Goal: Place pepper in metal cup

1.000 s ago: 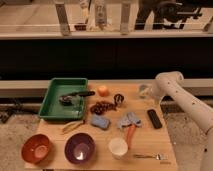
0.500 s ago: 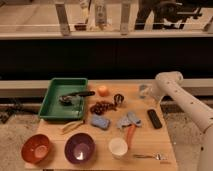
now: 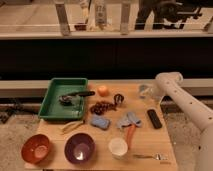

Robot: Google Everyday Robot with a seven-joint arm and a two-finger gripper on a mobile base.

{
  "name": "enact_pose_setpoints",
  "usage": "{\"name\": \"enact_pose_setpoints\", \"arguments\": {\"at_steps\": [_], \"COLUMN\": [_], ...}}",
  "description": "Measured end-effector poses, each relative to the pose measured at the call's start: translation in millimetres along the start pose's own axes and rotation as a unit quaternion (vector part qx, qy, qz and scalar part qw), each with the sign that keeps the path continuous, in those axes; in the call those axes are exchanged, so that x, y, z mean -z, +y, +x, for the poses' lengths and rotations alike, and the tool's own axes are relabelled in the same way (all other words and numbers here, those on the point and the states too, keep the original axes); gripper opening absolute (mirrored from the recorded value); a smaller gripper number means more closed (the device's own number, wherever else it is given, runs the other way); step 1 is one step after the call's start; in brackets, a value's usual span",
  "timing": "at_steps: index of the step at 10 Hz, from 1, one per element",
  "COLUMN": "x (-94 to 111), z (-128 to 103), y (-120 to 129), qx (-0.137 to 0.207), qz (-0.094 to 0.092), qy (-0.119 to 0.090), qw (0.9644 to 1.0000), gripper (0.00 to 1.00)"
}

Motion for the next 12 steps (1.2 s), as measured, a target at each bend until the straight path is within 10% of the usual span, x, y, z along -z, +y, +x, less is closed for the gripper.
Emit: {"name": "enact_pose_setpoints", "arguments": {"at_steps": [6,12], "x": [86,86], "z": [-75,-205], "y": [9,33], "qx": [0.036,0.058], "qz": [-0.028,-0.042], "qy": [-0.031,-0.084], "qw": [0.9984,0.9939], "gripper": [0.8,0.8]}}
